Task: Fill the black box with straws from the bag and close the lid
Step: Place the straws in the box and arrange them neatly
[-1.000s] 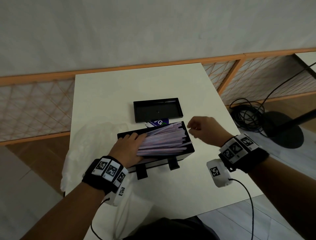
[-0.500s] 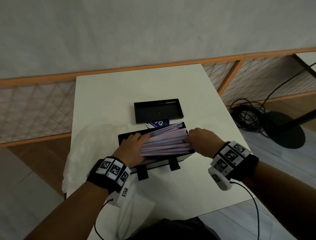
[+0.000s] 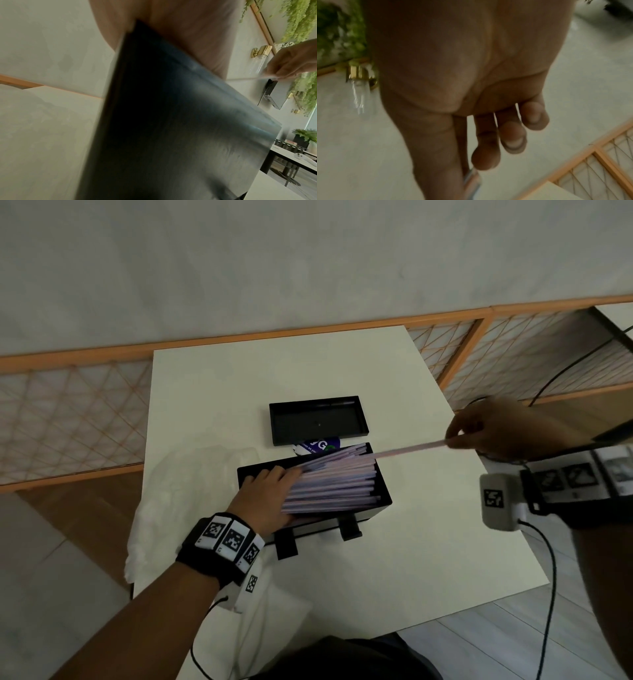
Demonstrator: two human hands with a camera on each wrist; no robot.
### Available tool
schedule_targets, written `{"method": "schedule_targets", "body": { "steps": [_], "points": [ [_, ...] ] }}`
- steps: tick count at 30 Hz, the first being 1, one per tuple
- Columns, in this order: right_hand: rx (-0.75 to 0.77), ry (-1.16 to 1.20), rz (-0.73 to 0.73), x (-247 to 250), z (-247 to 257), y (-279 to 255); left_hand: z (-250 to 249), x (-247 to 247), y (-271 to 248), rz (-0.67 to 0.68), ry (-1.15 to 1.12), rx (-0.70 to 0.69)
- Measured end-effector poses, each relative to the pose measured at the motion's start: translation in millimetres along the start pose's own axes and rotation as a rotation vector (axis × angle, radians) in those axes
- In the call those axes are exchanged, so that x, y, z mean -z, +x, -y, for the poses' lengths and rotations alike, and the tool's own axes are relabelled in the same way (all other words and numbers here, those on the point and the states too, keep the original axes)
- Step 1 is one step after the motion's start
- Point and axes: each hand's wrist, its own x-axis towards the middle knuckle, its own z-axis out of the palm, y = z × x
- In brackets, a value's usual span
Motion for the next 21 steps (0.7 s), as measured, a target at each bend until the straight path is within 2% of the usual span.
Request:
{"method": "schedule_targets", "body": {
  "steps": [4,8,12,15,17,19,21],
  "points": [
    [0.045,0.078,-0.067,-1,16,-5,2,6,2,0.042,-0.149,0.004],
    [0.102,-0.014,0.053,-50,41,13,8,23,-4,0.055,-0.341,0.0],
    [0.062,-0.007,0.092,-94,58,25,18,34,-12,0.056,-0.336,-0.013],
    [0.108,-0.033,0.127,-107,72,27,24,33,-16,0.067,-0.299,-0.028],
    [0.179,-0.006,0.047,-106,81,27,23,30,-19,0.083,-0.281,-0.041],
    [0.334,-0.015,-0.05,-108,92,30,21,26,-20,0.077,-0.274,-0.051],
    [0.417,-0.115,0.018,-116,104,35,18,19,-18,0.077,-0.216,-0.052]
  ]
}}
